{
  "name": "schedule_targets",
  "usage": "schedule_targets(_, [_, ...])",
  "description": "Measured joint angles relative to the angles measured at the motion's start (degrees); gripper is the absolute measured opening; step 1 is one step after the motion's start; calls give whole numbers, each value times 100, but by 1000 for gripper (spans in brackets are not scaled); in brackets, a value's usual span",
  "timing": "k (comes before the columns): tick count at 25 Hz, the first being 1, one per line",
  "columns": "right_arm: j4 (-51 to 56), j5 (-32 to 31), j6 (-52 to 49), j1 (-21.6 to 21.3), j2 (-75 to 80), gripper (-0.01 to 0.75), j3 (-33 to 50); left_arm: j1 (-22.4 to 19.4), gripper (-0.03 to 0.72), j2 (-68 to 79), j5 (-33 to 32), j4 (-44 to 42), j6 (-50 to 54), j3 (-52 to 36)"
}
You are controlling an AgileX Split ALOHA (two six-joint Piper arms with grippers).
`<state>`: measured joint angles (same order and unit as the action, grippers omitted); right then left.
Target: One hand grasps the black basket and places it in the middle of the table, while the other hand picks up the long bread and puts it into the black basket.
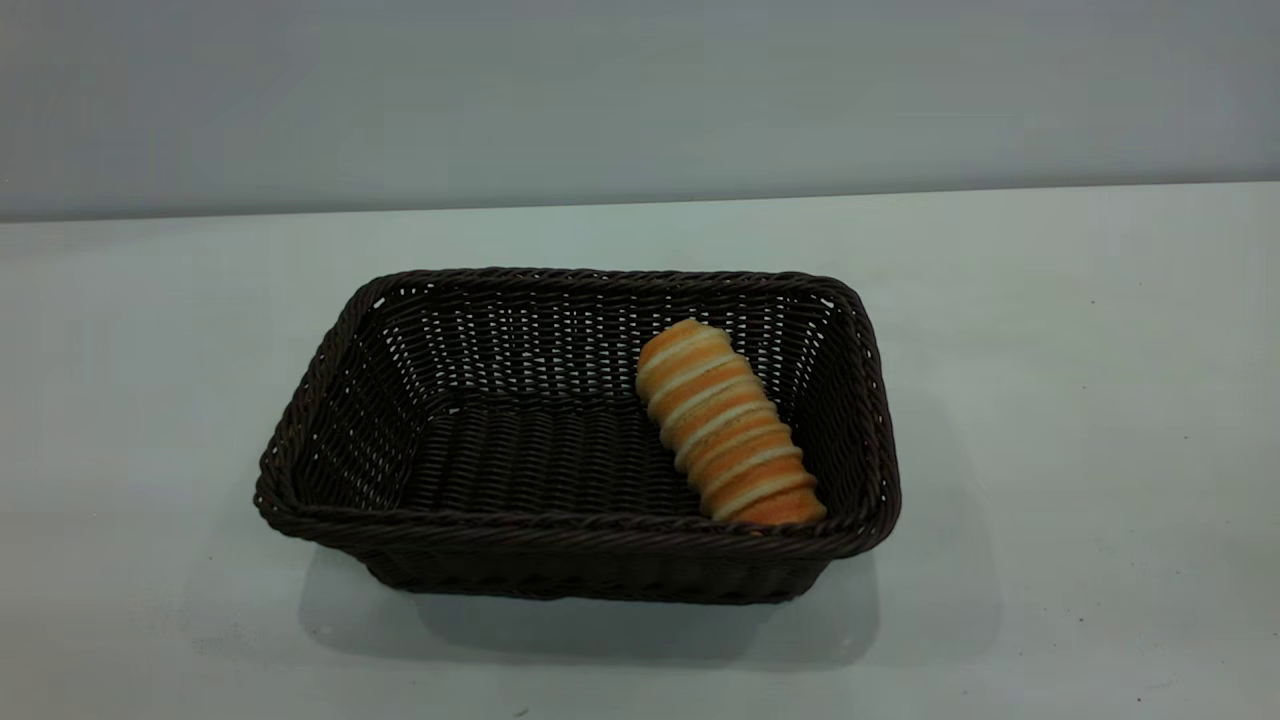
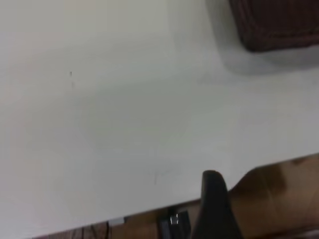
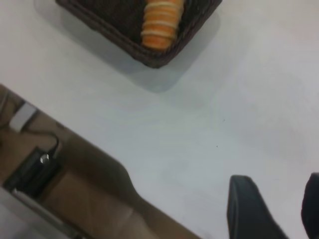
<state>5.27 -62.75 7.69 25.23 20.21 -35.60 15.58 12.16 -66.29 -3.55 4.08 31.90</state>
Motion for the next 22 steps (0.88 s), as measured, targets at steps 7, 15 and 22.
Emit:
schedule_targets(7, [-346, -47, -294, 0, -1124, 251, 650, 0, 585, -36, 6, -15, 49, -264])
schedule_targets(15, [-583, -114, -507, 0, -1507, 251, 818, 0, 585, -151, 131, -17, 72, -378])
schedule_targets(22, [-527, -119, -615, 0, -1507, 251, 823, 0, 585, -160, 131, -17, 86, -384])
